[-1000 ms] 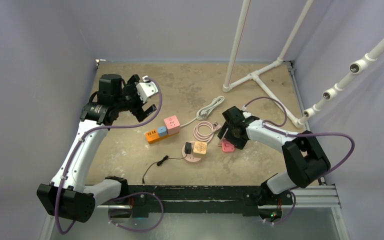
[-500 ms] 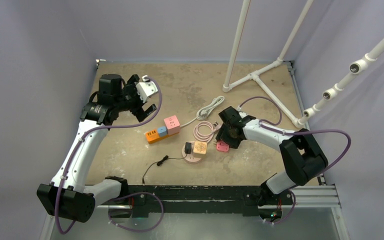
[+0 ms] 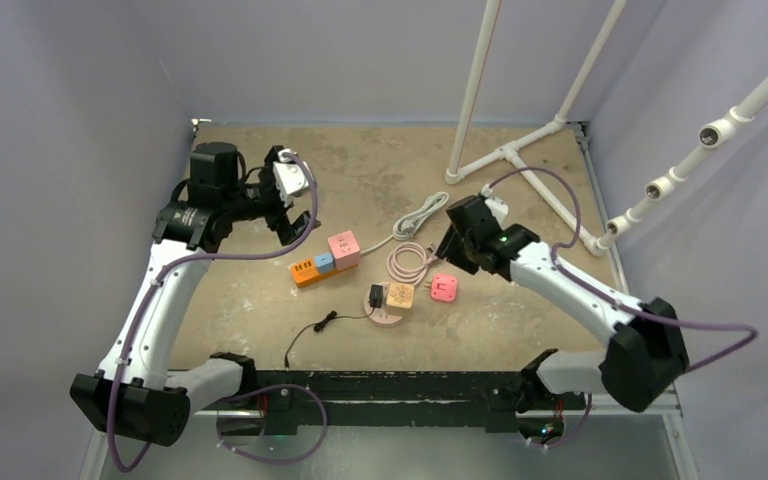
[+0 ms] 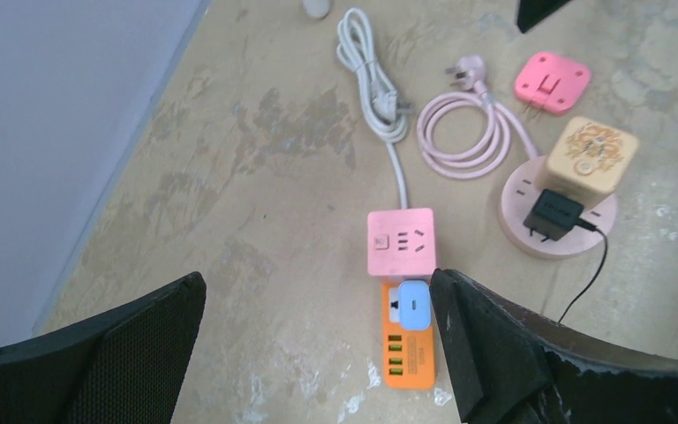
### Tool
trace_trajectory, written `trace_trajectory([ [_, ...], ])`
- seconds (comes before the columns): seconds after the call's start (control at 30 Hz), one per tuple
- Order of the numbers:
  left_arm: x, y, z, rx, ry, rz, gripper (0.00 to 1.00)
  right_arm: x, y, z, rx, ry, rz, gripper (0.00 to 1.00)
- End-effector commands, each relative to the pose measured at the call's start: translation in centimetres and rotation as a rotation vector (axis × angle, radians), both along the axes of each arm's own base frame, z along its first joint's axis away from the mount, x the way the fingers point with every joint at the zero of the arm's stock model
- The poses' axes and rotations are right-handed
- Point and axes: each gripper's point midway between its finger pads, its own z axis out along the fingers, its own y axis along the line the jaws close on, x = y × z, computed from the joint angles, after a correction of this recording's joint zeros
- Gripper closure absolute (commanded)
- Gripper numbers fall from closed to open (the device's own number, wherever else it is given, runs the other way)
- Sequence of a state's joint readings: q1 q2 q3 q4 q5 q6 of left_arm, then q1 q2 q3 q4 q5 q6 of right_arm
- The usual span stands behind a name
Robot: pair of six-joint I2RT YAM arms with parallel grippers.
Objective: Insert the plug
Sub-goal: Move the plug to the center of the board.
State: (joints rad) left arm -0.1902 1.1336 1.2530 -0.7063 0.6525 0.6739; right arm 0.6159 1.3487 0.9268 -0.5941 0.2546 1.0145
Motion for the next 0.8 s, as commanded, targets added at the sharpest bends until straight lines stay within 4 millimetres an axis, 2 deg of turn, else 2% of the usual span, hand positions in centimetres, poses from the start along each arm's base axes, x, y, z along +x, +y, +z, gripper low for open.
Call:
trace_trajectory([
  [0.0, -2.6, -2.4, 3.7, -0.11, -0.069, -0.183, 0.01, 1.9, 0.1, 8.2, 0.041, -0.236, 0.033, 0.51],
  [0.03, -2.9, -2.6, 3.8, -0.122, -0.073, -0.201, 0.01, 1.8, 0.0, 8.6, 0.038, -0.249, 0.046, 0.51],
  [0.1, -3.3, -2.9, 4.0, -0.134, -0.082, -0.228, 0.01, 1.0, -0.4, 7.4, 0.013, -0.205, 0.058, 0.45],
  [0.17, -3.5, -2.9, 4.0, -0.131, -0.087, -0.24, 0.01, -0.4, -0.7, 4.6, -0.008, -0.103, 0.055, 0.31],
  [0.27, -3.2, -2.7, 4.1, -0.121, -0.096, -0.225, 0.01, -2.1, -1.4, 0.4, -0.051, 0.044, 0.009, 0.26],
  [0.37, -3.0, -2.5, 4.2, -0.111, -0.106, -0.21, 0.01, -2.8, -0.9, -1.9, -0.049, 0.107, 0.03, 0.23],
  [0.57, -3.2, -2.1, 3.5, -0.086, -0.111, -0.197, 0.01, -2.3, -0.4, -4.6, -0.062, 0.131, 0.049, 0.23],
  [0.77, -3.5, -2.1, 3.1, -0.083, -0.111, -0.206, 0.01, -1.2, 0.1, -5.1, -0.061, 0.095, 0.05, 0.22],
])
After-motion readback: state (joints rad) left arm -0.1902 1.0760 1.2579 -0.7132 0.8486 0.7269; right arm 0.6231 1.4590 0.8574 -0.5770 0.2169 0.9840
